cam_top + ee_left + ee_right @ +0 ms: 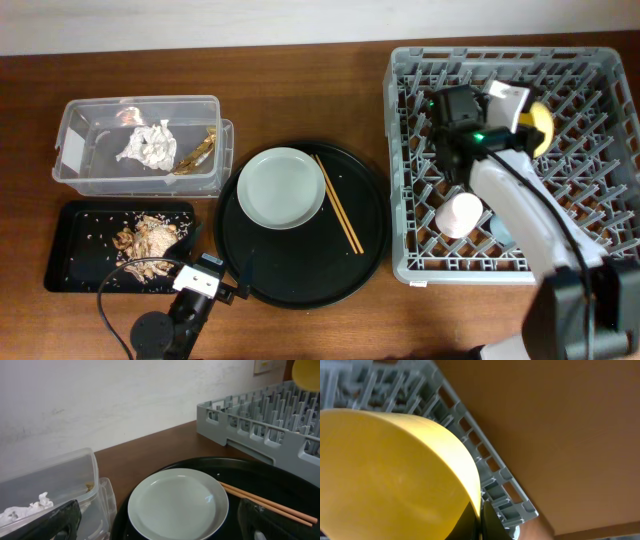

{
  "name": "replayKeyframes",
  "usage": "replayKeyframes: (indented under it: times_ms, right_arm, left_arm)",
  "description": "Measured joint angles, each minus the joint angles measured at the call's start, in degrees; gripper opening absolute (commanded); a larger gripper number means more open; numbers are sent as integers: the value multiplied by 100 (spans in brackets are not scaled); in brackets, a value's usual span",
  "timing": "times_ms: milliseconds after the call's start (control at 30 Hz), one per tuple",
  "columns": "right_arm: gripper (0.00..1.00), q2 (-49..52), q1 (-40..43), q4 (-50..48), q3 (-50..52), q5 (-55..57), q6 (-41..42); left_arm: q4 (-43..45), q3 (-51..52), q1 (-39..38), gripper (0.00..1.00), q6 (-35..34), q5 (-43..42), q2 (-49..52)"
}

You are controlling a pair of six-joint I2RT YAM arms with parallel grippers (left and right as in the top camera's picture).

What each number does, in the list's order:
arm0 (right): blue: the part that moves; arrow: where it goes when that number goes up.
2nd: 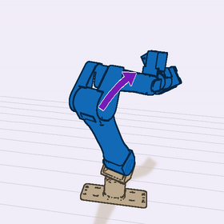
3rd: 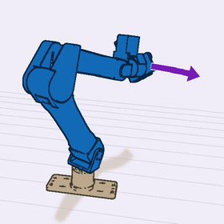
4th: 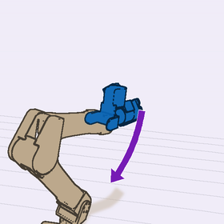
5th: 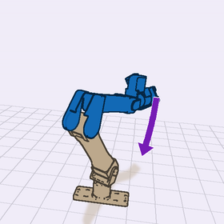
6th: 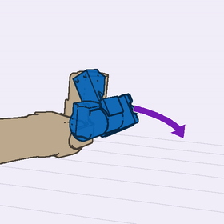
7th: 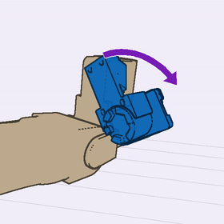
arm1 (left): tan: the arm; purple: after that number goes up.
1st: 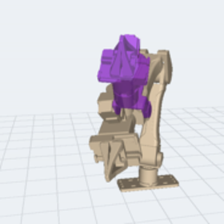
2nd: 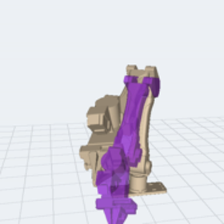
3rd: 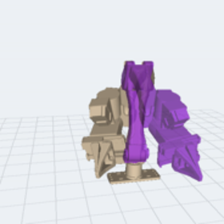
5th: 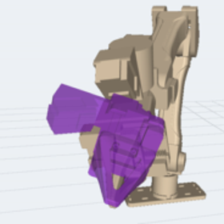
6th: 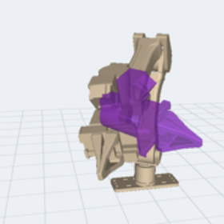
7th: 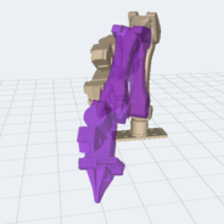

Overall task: Sort waste into correct bins and load items into the dishwasher rack
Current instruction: 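Carry the yellow bowl into the rack and release it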

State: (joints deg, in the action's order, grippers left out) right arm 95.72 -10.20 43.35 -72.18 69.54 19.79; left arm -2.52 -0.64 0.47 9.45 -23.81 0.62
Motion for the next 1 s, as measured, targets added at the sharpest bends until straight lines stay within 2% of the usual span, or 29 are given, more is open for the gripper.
replayKeyframes:
  times_ms: [100, 233, 267, 300, 367, 433, 467, 533, 600, 633, 667, 733, 767, 833, 933, 1000]
  right_arm:
    - [4, 619, 0, 31, -2, 57, -225]
    - [4, 715, -153, 535, -37, 153, -251]
    - [10, 715, -262, 748, -37, 127, -254]
    - [22, 715, -339, 852, -37, 68, -269]
    - [33, 715, -575, 1222, -26, -195, -299]
    - [48, 713, -695, 1530, -42, -273, -105]
    - [56, 695, -857, 1980, -92, -415, 114]
    - [62, 490, -1075, 2715, -595, -964, 472]
    - [62, 151, -1259, 3016, -1257, -1788, 566]
    - [50, -105, -1421, 3053, -1644, -2540, 533]
    - [45, -278, -1519, 3049, -1836, -3171, 466]
    - [45, -503, -1738, 2918, -1928, -5139, 319]
    - [45, -481, -1915, 2614, -1762, -6124, 264]
    - [44, -293, -2409, 1961, -1062, -7302, 319]
    - [37, 37, -2745, 734, 101, -7849, 581]
    - [37, 155, -2734, 221, 575, -7893, 597]
  left_arm:
    - [0, 0, 0, 99, 0, 0, 0]
    - [-2, 0, 0, 99, 0, 0, 0]
    - [0, 0, 0, 99, 0, 0, 0]
    - [-2, 0, 0, 99, 0, 0, 0]
    - [0, 0, 0, 99, 0, 0, 0]
    - [0, 0, 0, 99, 0, 0, 2]
    - [0, 0, 0, 99, 0, 2, 0]
    - [-2, 0, 0, 99, 0, 0, 2]
    - [0, 0, 0, 99, 0, 0, 0]
    - [-2, 0, 0, 99, 0, 2, 0]
    - [0, 0, 0, 99, 0, 0, 0]
    - [0, 0, 0, 99, 0, 0, 0]
    - [0, 0, 0, 99, 0, 0, 2]
    - [4, 0, 0, 99, 0, 0, 2]
    - [0, 0, 0, 99, 0, -2, 0]
    - [0, 0, 0, 99, 0, 0, 0]
